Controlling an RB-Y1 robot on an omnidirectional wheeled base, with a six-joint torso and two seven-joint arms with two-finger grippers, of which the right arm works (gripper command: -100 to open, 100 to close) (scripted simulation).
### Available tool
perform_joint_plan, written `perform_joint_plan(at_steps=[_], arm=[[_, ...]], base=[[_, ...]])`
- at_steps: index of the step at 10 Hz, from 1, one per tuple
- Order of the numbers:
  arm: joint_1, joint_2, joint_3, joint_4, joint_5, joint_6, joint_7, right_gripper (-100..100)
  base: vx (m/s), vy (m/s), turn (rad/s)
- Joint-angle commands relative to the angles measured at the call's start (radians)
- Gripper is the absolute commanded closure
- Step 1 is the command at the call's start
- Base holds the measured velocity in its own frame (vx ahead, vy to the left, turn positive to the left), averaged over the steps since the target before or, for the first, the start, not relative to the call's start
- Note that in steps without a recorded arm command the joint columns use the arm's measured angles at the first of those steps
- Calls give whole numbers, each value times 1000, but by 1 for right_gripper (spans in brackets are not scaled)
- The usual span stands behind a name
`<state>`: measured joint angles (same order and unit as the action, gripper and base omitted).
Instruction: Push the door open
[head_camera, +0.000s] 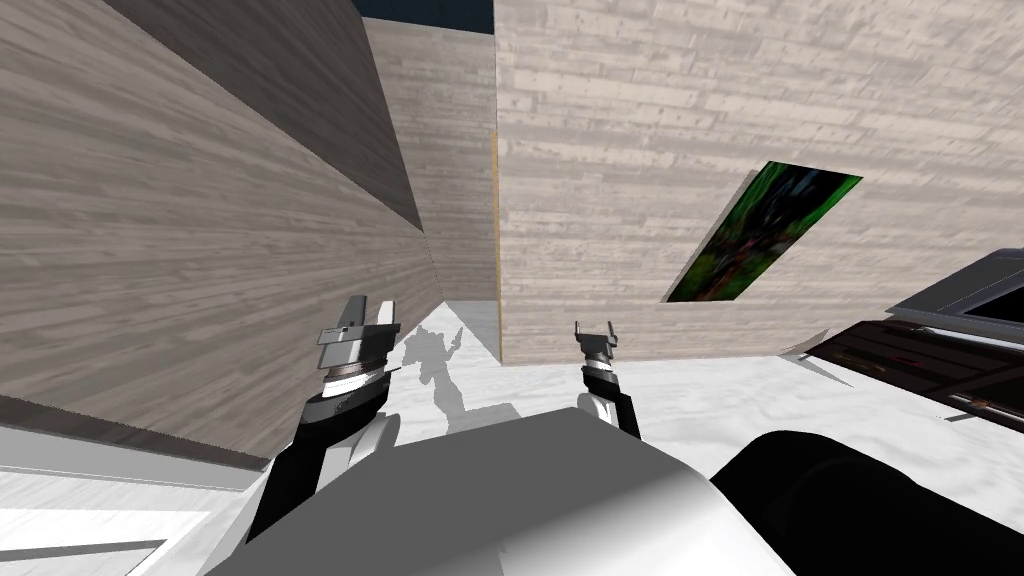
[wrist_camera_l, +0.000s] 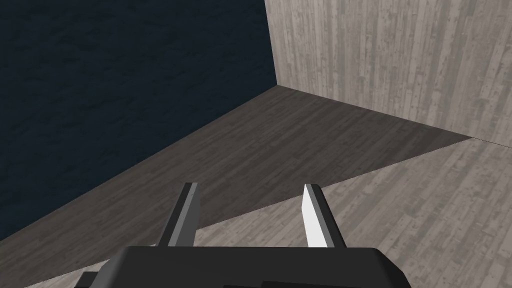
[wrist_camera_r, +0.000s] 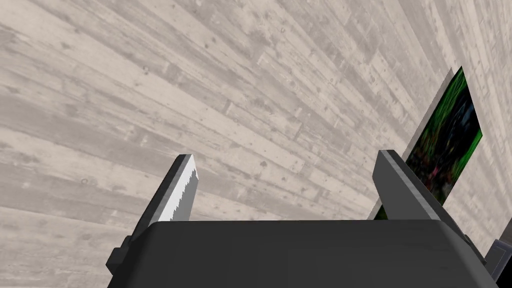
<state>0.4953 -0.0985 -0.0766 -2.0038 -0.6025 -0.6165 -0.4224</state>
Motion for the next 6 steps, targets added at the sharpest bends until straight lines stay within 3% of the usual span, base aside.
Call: perform_joint_plan(at_steps=[1,6], arm=[[5,-1,0,15,-28,-11,-18,-100],[8,-5,-7,78,-137,-42,-80,-100]], base=[[125,110,-28],[110,122,-30]])
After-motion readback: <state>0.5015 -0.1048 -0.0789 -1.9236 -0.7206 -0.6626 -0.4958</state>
